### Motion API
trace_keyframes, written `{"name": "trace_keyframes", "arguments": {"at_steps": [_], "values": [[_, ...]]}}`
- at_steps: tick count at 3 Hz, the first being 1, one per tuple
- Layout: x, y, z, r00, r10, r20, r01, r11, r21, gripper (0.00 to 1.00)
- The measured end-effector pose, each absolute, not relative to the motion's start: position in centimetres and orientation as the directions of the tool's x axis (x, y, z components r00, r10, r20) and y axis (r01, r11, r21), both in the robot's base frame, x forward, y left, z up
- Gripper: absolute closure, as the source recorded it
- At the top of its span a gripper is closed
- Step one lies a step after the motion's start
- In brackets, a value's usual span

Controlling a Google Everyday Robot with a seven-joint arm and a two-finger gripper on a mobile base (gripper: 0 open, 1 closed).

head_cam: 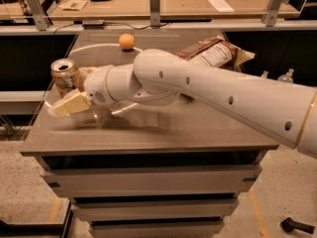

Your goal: Move orange can near orange

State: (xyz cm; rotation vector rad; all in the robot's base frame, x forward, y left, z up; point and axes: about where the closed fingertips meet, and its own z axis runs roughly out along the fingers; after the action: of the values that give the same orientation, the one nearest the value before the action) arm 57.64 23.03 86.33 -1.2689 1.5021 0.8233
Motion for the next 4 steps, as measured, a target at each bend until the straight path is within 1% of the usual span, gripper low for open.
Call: {"name": "trace_keyframes", "arguments": {"at_steps": [1,2,3,4], "values": [[58.2,23.3,86.7,0.022,-0.32,-0.947,-0.969,0.228,-0.099,0.41],[58.8,22.6,87.2,0.053,-0.291,-0.955,-0.977,0.183,-0.11,0.64],[60.0,19.8,87.8,0.09,-0.258,-0.962,-0.987,0.108,-0.121,0.88],[61.0,16.2,89.1,0.113,-0.264,-0.958,-0.989,0.061,-0.134,1.0]]}}
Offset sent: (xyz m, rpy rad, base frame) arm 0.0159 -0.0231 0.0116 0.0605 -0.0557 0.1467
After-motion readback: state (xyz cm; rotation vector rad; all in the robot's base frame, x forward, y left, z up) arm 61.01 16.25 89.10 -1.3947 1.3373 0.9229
